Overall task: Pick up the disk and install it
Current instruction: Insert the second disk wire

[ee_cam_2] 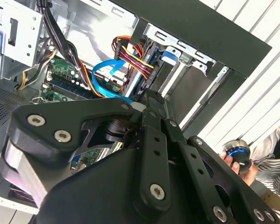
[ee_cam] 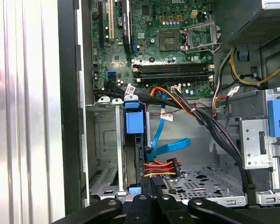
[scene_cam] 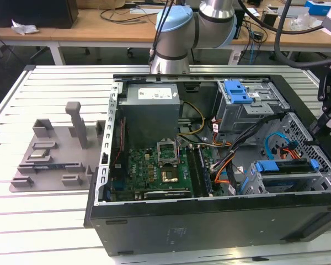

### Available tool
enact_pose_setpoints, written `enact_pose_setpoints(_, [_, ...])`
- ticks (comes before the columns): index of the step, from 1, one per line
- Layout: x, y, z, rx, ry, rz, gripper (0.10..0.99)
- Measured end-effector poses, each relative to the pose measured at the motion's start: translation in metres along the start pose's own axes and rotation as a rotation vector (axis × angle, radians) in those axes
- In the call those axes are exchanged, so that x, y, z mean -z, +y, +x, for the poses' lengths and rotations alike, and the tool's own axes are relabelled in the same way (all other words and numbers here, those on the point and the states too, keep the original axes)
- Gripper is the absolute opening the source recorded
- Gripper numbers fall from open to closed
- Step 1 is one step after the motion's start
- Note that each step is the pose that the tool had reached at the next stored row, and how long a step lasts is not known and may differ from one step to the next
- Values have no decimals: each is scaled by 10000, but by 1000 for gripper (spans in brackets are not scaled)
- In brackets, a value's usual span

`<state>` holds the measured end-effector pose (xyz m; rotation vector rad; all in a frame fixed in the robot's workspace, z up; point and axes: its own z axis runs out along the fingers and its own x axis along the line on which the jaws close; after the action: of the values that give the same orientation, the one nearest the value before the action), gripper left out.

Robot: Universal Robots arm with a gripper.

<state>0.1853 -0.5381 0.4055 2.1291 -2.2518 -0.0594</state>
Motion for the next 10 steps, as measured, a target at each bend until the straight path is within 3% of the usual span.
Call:
enact_pose_setpoints(3, [0, 0, 0, 0, -1, 0, 114])
enact_pose_setpoints(4, [0, 0, 0, 0, -2, 0, 169])
enact_pose_setpoints(5, [0, 0, 0, 0, -1, 0, 169])
enact_pose_setpoints(9, [0, 1, 0, 1, -2, 0, 420])
enact_pose_setpoints(10, [-42, 78, -8, 11, -1, 0, 420])
